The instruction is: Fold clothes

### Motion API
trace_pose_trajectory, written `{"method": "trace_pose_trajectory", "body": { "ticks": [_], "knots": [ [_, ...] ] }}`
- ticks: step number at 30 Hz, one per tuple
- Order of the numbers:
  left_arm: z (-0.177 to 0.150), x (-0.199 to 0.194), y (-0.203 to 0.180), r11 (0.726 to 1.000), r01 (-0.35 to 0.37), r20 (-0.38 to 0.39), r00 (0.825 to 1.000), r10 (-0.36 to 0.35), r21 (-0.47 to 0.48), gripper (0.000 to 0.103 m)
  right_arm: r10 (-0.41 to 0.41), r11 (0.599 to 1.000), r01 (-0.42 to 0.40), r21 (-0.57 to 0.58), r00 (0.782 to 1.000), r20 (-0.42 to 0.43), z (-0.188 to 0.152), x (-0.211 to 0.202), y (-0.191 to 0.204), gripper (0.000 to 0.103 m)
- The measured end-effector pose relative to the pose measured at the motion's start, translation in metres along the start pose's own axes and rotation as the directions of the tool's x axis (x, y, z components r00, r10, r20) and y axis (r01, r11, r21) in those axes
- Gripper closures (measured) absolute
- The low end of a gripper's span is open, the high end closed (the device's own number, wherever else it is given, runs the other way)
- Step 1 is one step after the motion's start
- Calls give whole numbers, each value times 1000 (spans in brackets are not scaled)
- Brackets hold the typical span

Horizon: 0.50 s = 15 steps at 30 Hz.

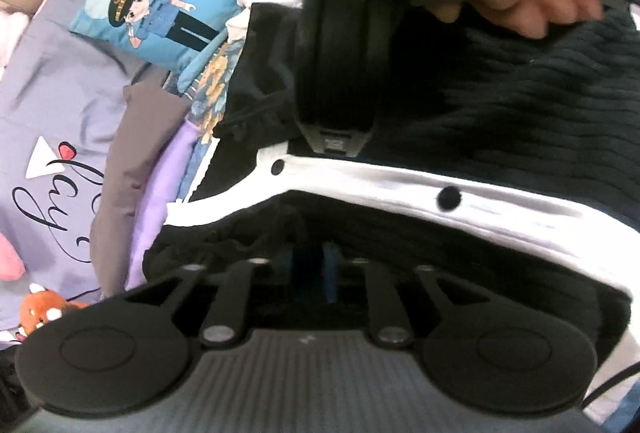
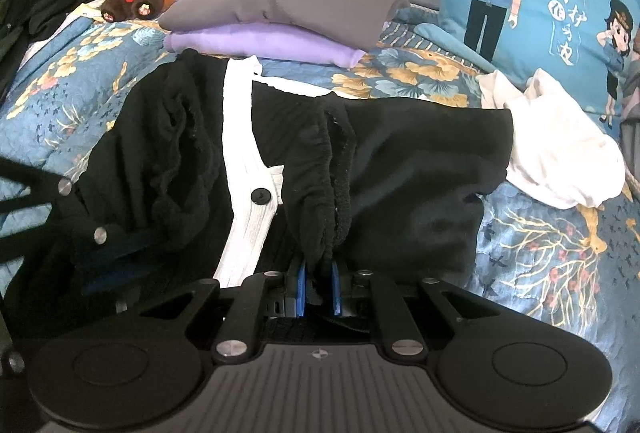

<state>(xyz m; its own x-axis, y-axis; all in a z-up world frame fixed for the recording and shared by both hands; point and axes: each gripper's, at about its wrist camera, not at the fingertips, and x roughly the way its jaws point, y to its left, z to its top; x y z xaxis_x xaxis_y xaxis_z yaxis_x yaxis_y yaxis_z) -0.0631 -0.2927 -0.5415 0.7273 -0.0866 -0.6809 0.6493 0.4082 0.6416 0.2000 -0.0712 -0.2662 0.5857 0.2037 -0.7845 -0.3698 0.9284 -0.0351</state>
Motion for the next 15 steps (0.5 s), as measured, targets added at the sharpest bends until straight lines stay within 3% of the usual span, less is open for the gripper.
{"method": "trace_pose_trajectory", "body": {
  "ticks": [2,5,6,11,15],
  "knots": [
    [1,-1,-5,999,20,19,1000,-19,-40,57,1,1000,-1,1,1000,0,0,0,0,90],
    [3,-3,-11,994,51,50,998,-46,-100,19,2,1000,-2,-1,1000,1,0,0,0,89],
    [4,-3,-13,991,62,61,997,-55,-120,14,4,1000,-4,1,1000,1,0,-1,0,86],
    [7,-6,-24,969,118,117,989,-95,-217,9,35,999,-35,-3,997,65,0,-20,3,72],
    [-14,31,22,937,109,62,994,-93,-333,7,62,998,-61,-10,991,120,0,-36,5,70]
  ]
}}
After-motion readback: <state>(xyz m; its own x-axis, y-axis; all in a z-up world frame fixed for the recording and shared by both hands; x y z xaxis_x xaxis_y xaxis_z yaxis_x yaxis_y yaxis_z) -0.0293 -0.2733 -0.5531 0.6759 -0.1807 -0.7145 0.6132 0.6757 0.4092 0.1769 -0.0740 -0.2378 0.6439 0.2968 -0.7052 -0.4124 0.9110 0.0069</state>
